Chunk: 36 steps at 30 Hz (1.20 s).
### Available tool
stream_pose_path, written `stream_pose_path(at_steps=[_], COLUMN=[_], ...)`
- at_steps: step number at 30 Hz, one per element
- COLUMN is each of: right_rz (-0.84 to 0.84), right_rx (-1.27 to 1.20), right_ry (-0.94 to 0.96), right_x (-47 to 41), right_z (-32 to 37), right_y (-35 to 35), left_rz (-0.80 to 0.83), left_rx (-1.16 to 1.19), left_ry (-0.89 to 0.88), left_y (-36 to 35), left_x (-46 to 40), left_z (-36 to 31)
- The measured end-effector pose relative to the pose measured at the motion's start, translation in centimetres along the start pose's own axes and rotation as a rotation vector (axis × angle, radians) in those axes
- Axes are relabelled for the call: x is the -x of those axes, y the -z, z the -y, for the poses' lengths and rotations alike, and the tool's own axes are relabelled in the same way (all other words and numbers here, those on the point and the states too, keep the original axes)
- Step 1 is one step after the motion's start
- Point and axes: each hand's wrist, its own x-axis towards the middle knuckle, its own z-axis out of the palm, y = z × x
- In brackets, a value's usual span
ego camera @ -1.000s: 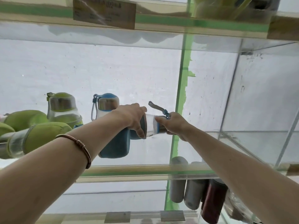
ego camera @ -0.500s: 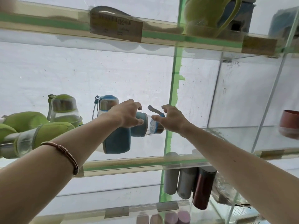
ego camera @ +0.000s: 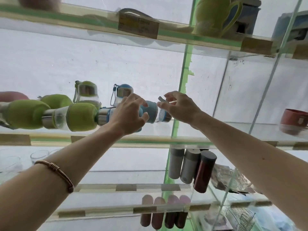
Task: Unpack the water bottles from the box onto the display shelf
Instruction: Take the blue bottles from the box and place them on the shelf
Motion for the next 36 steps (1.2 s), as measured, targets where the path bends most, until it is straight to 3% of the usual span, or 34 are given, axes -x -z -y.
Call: stream_pose_path(at_steps=[6,16,22,36], right_rz=[0.111,0.352,0.538,0.89], right_rx=[-0.033,-0.113,-0.139,-0.169], right_ry=[0.146,0.326,0.392,0.511], right_x=[5.7,15.6,18.8,26.0], right_z=[1.5,2.3,6.4,21.1], right_y=[1.4,-3.1,-7.8,-22.8], left_rz=[-0.11,-0.003,0.083,0.066], left_rx=[0.079,0.106,0.067,0.081], left_ry=[0.128,0.448,0.618,0.882], left_y=[0.3,1.1,4.9,17.0], left_x=[6.3,21.6,29.0,45.1], left_z=[-3.5,-6.6,-4.8,5.5])
